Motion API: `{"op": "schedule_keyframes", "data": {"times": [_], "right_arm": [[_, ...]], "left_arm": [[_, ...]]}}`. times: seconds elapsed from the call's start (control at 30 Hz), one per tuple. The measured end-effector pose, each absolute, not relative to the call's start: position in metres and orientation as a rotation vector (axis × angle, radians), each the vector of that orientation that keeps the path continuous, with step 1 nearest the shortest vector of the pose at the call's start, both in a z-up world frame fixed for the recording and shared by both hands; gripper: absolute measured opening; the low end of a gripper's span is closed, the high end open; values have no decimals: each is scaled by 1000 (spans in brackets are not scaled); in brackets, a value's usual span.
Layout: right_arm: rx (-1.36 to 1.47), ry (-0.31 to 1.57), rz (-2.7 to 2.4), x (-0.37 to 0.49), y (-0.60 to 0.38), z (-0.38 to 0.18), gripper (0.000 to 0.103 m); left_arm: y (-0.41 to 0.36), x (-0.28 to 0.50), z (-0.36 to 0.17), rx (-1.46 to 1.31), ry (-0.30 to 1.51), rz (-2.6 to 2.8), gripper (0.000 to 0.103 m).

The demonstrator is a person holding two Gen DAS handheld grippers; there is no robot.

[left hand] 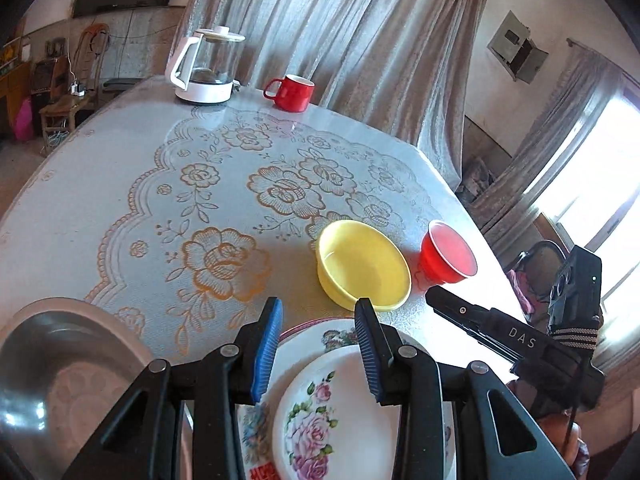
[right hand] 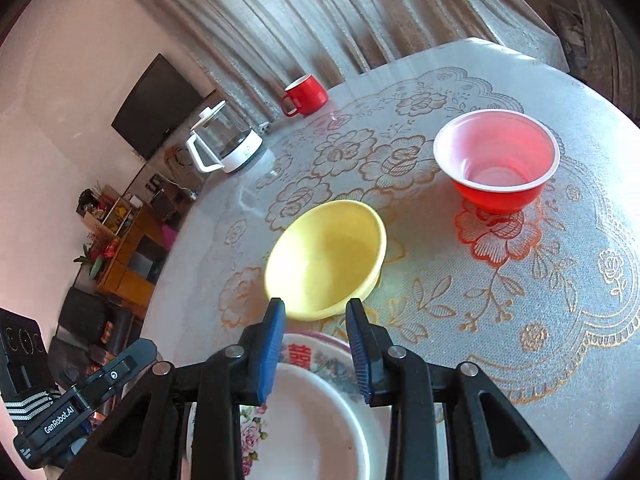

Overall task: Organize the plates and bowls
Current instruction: 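Grasp the rim of the yellow bowl with both grippers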

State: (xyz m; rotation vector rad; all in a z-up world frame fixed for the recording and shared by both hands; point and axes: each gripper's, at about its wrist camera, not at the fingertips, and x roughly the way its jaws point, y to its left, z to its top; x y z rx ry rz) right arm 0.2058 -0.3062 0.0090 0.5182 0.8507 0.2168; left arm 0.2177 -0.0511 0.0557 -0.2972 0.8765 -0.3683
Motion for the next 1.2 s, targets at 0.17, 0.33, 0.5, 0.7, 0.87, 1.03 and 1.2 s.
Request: {"op": "schedule_keyframes", "data": {"times": [0.17,0.33,0.5,0.7,0.87,1.03,1.2], "right_arm": [[514,882,186,228,-317,-5,26],[530,917,174,245,-324,-19,26],[531,931,177,252,-326,-25,26],[511,948,179,258,-322,-31,18],[486,943,180,257,-318,-27,15],[498,930,191,250,-315,-20,15],[495,896,218,238,-306,-5,15]], "left_arm": [[-69,250,42,-336,935,-361,37],[-80,276,29,-379,983,-354,37],[-83,293,11,-428,1046,-350,37],[-91,299,3,-419,1061,-366,25],[-91,293,4,-409,1043,-367,19],[-83,276,14,-403,1004,-375,19],[-70,252,29,-402,954,-375,19]]}}
